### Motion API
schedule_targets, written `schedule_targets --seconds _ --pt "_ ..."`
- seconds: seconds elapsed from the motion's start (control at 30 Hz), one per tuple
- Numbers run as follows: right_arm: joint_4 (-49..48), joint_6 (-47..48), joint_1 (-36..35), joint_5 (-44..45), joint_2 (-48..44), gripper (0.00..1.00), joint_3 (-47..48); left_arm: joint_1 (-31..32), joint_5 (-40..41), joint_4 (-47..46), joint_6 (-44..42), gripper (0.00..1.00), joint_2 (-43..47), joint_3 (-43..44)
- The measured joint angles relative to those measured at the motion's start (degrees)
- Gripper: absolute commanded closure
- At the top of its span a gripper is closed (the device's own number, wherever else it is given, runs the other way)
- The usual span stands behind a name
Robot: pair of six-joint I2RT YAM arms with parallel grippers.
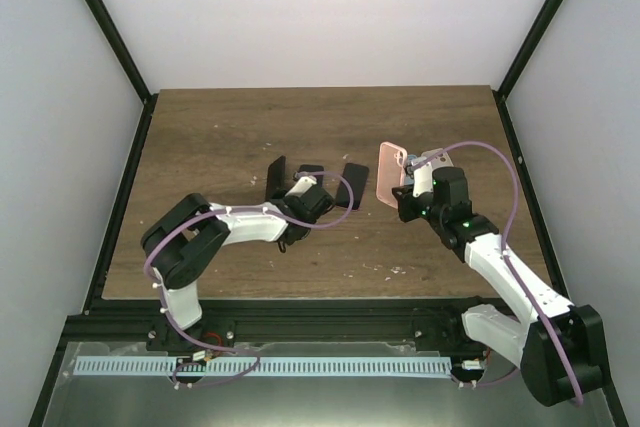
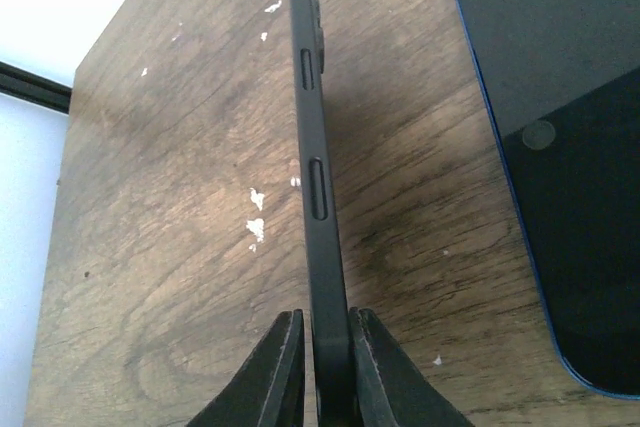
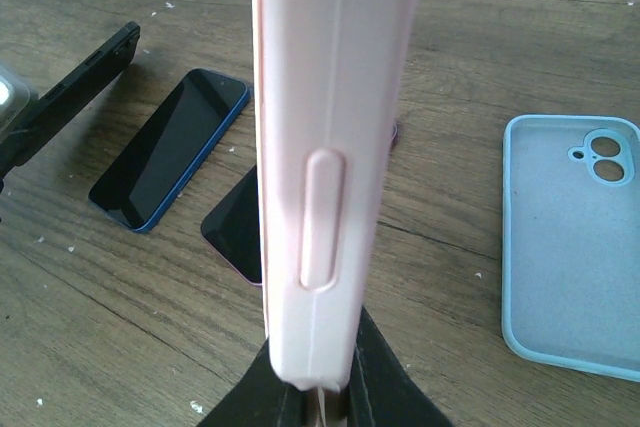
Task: Take the phone out of the phone case
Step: Place the phone at the center of the board.
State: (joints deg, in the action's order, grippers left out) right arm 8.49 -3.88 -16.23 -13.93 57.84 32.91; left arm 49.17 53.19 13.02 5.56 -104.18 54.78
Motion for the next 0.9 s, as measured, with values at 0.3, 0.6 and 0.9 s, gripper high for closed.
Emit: schedule_targets --seconds 0.3,0.6,0.9 --pt "-0.04 0.00 0.00 0.07 0.57 0.99 0.00 0.00 -2.60 4.79 2.29 0.78 -1.62 1.64" --pt "-0.09 0.37 0.00 0.63 1.27 0.99 0.00 0.00 -4.39 6.93 4.28 0.57 -1.75 3.37" --pt "8.63 10.14 0.09 -0.72 10.14 0.99 11.76 0.00 -7.19 12.46 7.21 0.46 4.72 4.39"
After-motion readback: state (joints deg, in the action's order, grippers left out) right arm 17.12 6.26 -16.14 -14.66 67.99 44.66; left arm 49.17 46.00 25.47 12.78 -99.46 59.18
